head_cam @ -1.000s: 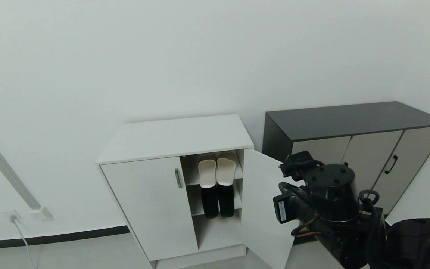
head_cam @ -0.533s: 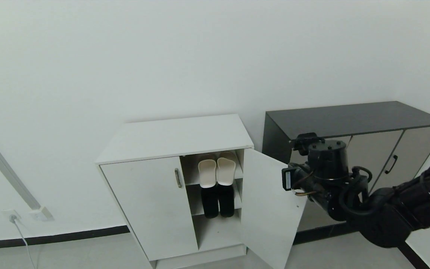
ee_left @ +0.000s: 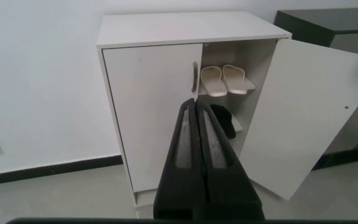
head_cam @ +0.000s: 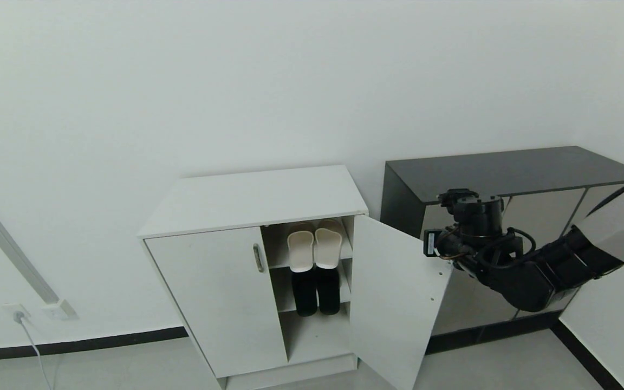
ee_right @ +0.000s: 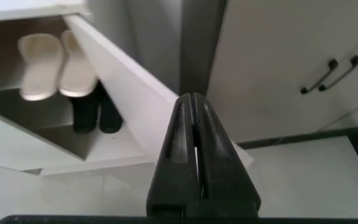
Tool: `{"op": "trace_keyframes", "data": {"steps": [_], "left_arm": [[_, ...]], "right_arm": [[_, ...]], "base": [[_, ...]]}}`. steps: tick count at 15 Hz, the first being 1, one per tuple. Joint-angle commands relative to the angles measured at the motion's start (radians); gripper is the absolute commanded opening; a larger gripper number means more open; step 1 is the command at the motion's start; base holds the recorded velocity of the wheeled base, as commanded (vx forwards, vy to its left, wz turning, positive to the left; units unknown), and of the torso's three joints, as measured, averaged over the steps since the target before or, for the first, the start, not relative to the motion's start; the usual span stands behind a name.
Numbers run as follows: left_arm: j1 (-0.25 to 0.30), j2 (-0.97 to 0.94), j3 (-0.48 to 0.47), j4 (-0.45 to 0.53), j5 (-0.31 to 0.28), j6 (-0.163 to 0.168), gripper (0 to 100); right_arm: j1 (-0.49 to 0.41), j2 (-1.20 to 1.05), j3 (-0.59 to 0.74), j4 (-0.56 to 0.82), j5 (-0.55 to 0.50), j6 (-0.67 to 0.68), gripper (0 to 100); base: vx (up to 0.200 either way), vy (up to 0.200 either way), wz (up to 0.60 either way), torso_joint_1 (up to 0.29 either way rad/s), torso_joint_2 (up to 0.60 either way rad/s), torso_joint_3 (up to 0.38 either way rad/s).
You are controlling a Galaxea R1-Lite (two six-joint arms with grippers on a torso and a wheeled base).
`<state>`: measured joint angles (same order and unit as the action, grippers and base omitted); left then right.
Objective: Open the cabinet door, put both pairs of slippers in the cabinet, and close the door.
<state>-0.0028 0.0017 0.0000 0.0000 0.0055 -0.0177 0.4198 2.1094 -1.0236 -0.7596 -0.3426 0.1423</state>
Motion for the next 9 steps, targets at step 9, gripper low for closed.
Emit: {"op": "trace_keyframes", "data": {"steps": [9], "left_arm": [[0.000, 0.000, 0.000, 0.000, 0.001, -0.001, 0]], "right_arm": [[-0.050, 0.084, -0.062, 0.023, 0.011, 0.008, 0]], "base": [[0.000, 0.000, 0.00, 0.000, 0.00, 0.000]]}}
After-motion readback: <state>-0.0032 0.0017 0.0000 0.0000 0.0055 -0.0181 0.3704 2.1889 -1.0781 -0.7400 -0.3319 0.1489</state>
